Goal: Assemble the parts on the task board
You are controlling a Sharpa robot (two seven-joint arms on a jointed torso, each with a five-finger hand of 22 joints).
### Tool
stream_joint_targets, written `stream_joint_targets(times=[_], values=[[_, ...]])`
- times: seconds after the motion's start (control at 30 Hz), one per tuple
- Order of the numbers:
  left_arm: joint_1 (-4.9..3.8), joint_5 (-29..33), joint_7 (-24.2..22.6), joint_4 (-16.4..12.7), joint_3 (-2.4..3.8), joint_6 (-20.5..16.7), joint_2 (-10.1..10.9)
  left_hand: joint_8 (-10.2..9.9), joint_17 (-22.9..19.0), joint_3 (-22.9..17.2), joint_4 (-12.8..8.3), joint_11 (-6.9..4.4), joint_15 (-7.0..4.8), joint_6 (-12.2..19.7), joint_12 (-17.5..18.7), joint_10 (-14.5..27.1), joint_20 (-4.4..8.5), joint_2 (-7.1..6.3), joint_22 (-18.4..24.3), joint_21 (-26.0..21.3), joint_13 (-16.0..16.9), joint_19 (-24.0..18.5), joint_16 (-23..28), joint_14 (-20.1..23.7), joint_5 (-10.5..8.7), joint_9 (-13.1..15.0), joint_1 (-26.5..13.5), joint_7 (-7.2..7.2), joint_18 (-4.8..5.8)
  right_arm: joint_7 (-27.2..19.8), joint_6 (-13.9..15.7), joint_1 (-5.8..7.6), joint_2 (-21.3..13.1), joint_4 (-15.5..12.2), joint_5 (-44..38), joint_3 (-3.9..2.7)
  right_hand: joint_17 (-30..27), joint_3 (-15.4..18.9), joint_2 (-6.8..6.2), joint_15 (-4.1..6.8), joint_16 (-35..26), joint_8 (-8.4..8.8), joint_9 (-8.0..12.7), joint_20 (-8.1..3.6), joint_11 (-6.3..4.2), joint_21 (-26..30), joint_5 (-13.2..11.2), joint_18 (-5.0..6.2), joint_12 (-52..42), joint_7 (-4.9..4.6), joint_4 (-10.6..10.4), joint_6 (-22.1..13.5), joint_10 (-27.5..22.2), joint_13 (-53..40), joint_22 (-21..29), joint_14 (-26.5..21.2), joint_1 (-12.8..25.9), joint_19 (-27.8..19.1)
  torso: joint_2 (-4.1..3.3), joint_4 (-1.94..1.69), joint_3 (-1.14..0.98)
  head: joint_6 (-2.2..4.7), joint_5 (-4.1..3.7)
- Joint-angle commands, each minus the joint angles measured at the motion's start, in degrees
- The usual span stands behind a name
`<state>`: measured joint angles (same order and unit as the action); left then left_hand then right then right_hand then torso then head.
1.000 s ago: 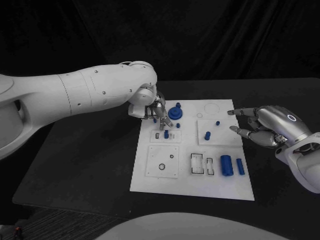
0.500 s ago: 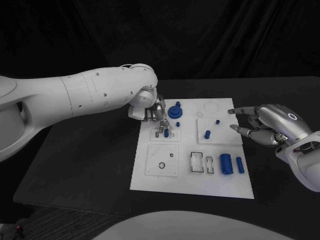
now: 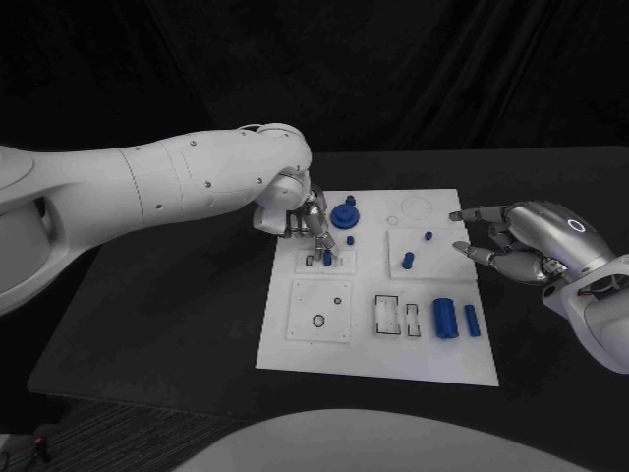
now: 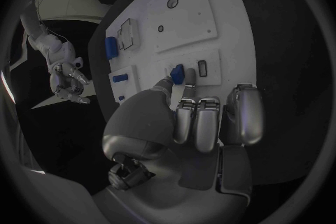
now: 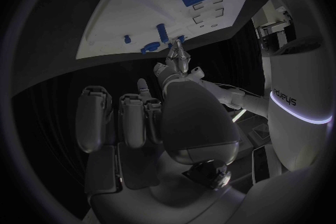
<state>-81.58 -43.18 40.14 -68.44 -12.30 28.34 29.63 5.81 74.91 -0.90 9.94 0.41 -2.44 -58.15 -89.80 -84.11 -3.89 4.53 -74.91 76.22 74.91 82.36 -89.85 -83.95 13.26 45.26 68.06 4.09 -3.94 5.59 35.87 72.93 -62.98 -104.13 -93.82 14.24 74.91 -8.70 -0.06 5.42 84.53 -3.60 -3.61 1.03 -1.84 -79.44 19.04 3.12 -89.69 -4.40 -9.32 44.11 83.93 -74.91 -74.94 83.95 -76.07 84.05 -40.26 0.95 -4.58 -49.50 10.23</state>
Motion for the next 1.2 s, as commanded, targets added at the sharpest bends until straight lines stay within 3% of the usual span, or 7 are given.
stream_joint_targets(times=[0.03, 0.27, 0.4, 0.57, 0.8, 0.93, 1.2], values=[[0.21, 0.41, 0.52, -0.18, 0.01, 0.05, -0.11, -0.30, 15.09, -0.36, -0.69, -0.37, -0.35, -0.77, -0.20, -5.89, 0.23, -0.12, -10.64, 0.34, 15.09, 0.32, -0.15, -6.05, 1.08, -0.29, 0.76, -0.08, 0.56, 0.52, 0.43, -0.18, -0.04, -0.02, -0.09, -0.03, 8.04, -0.27, 0.04, -0.45, 0.11, -0.08, -0.06, 0.34, 0.52, -0.22, 0.28, -0.79, -0.31, 0.02, -0.08, 0.24, 6.07, -15.09, -12.01, 4.82, 0.30, 1.93, -0.02, 0.00, 0.01, -0.12, -0.02], [0.25, 0.41, 0.32, -0.53, 0.01, -0.78, 0.02, -0.51, 15.09, -1.83, -2.30, -0.70, -0.66, -1.46, -0.20, -5.89, 0.52, -0.28, -10.76, 0.70, 15.09, 0.60, -0.15, -6.05, 3.09, -0.88, 1.76, -0.42, 0.64, 0.59, 0.29, -0.44, 0.03, 0.15, -0.09, -0.03, 7.79, -0.59, 0.04, -0.52, -0.06, -0.08, -0.06, 0.40, 0.60, -0.05, 0.60, -0.75, -0.31, -0.06, 0.12, 0.45, 6.07, -15.09, -11.95, 4.77, 0.00, 1.85, 0.00, 0.02, 0.00, -0.18, 0.07], [0.25, 0.41, 0.39, -1.12, 0.01, -2.06, 0.33, -0.68, 15.09, -4.25, -4.01, -0.98, -0.92, -1.97, -0.20, -5.89, 0.78, -0.40, -10.75, 0.68, 15.09, 0.65, -0.15, -6.05, 2.42, -1.33, 2.64, -0.70, 0.64, 0.61, 0.31, -0.59, 0.01, 0.17, -0.09, -0.03, 7.65, -0.88, -0.01, -0.58, -0.15, -0.06, -0.06, 0.45, 0.66, 0.14, 1.04, -0.71, -0.31, -0.13, 0.29, 0.71, 6.07, -15.09, -11.89, 4.74, -0.21, 1.76, 0.01, 0.01, -0.02, -0.13, 0.08], [0.25, 0.41, 0.67, -2.30, 0.01, -3.39, 0.87, -0.54, 15.09, -7.60, -5.95, -1.37, -1.31, -2.98, -0.20, -5.89, 1.16, -1.31, -10.80, 0.83, 15.09, 0.88, -0.15, -6.05, 4.25, -1.61, 2.08, -1.09, 0.70, 0.67, 0.26, -0.67, -0.01, 0.26, -0.09, -0.03, 7.53, -1.03, -0.05, -0.61, -0.22, -0.03, -0.05, 0.48, 0.69, 0.24, 1.28, -0.69, -0.31, -0.16, 0.36, 0.73, 6.07, -15.09, -11.86, 4.71, -0.30, 1.71, 0.01, -0.01, -0.04, -0.17, -0.02], [0.25, 0.41, 1.16, -3.46, 0.00, -5.08, 1.50, 0.04, 15.09, -10.93, -7.76, -1.75, -1.65, -3.88, -0.20, -5.89, 1.48, -2.24, -10.84, 0.91, 15.09, 1.05, -0.15, -6.05, 4.51, -1.18, 1.22, -1.48, 0.73, 0.77, 0.17, -0.88, 0.02, 0.40, -0.09, -0.03, 7.32, -1.20, -0.08, -0.65, -0.37, -0.02, -0.04, 0.51, 0.70, 0.47, 1.56, -0.64, -0.31, -0.19, 0.44, 0.80, 6.07, -15.09, -11.79, 4.67, -0.40, 1.61, 0.06, 0.02, -0.06, -0.26, 0.01], [0.25, 0.41, 1.21, -4.02, 0.00, -6.33, 2.09, 0.79, 15.09, -14.25, -9.47, -2.05, -1.93, -4.19, -0.20, -5.89, 1.79, -3.15, -10.83, 0.83, 15.09, 1.14, -0.15, -6.05, 5.57, -0.29, 0.01, -1.76, 0.73, 0.84, 0.12, -0.96, 0.00, 0.47, -0.09, -0.03, 7.08, -1.31, -0.11, -0.67, -0.54, -0.01, -0.04, 0.53, 0.71, 0.71, 1.72, -0.58, -0.31, -0.21, 0.48, 0.86, 6.07, -15.09, -11.72, 4.62, -0.45, 1.51, 0.10, 0.05, -0.08, -0.44, -0.04], [0.25, 0.41, 0.89, -6.42, 0.00, -9.92, 4.13, 1.60, 15.09, -18.19, -11.44, -2.17, -2.08, -3.93, -0.20, -5.89, 1.96, -4.18, -10.79, 0.61, 15.09, 1.15, -0.15, -6.05, 6.39, 0.86, -1.72, -1.86, 0.71, 1.00, 0.07, -1.06, -0.01, 0.58, -0.09, -0.03, 6.91, -1.42, -0.15, -0.69, -0.67, 0.02, -0.02, 0.55, 0.72, 0.89, 1.87, -0.54, -0.31, -0.22, 0.54, 0.78, 6.07, -15.09, -11.66, 4.58, -0.51, 1.43, 0.03, 0.01, -0.04, -0.50, -0.13]])
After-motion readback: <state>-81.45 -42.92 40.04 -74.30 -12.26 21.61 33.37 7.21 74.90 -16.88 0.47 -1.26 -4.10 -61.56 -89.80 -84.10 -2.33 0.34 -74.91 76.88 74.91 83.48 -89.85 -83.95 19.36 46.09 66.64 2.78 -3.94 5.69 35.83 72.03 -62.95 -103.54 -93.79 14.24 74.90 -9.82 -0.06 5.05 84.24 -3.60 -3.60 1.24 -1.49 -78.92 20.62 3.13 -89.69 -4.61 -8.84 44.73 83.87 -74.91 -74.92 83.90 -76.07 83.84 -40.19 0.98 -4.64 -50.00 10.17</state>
